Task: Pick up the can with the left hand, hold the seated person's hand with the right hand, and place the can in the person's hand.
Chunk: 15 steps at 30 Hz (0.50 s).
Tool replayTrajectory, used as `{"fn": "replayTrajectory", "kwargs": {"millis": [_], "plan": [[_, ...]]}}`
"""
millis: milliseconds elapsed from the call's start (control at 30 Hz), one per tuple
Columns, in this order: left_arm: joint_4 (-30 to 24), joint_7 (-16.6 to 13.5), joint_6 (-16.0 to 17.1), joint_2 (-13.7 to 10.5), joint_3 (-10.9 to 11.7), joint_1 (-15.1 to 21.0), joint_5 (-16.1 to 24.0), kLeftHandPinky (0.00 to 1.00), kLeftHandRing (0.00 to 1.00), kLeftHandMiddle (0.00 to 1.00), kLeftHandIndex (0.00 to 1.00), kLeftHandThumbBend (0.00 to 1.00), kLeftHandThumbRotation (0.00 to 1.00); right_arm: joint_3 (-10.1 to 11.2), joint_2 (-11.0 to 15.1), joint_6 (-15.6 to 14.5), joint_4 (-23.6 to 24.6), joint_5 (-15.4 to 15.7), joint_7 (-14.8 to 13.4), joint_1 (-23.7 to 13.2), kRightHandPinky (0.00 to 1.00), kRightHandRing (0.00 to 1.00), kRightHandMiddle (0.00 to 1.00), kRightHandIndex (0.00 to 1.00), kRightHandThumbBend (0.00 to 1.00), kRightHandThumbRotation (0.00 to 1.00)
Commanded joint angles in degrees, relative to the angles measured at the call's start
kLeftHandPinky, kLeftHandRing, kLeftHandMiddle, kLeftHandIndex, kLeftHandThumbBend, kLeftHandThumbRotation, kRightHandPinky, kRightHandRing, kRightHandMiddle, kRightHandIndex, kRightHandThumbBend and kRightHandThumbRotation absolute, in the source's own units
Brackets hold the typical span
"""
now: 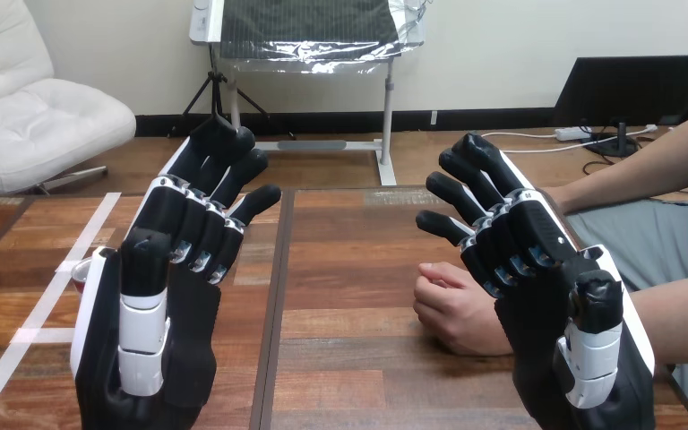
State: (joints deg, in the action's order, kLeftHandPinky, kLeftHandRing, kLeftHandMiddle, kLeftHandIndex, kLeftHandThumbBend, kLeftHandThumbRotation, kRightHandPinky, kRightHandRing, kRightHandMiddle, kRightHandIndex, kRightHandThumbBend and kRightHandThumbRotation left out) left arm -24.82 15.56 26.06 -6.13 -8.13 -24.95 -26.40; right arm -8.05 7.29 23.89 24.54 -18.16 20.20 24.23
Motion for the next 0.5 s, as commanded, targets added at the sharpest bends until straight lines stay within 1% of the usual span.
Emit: {"fn": "replayTrajectory", "kwargs": {"millis": [0, 167, 467], "plan": [[-2.2, -0.2, -0.5, 1.2, 0.5, 1.8, 0.2, 0.82, 0.88, 0.87, 0.84, 0.69, 0.78, 0.7, 0.1, 0.2, 2.8, -0.5, -0.1, -1.9, 0.85, 0.92, 0.93, 0.92, 0.84, 0.93], [-2.0, 0.1, -0.3, 1.3, 0.4, 1.9, 0.1, 0.82, 0.88, 0.87, 0.84, 0.69, 0.78, 0.8, 0.1, 0.6, 2.5, -0.4, 0.1, -1.9, 0.84, 0.92, 0.93, 0.92, 0.82, 0.93], [-2.2, 0.9, -1.2, 1.1, 0.1, 1.9, -1.7, 0.85, 0.89, 0.89, 0.85, 0.69, 0.76, 0.8, 0.1, 0.6, 2.5, -0.5, 0.1, -1.9, 0.84, 0.91, 0.93, 0.92, 0.82, 0.93]]}}
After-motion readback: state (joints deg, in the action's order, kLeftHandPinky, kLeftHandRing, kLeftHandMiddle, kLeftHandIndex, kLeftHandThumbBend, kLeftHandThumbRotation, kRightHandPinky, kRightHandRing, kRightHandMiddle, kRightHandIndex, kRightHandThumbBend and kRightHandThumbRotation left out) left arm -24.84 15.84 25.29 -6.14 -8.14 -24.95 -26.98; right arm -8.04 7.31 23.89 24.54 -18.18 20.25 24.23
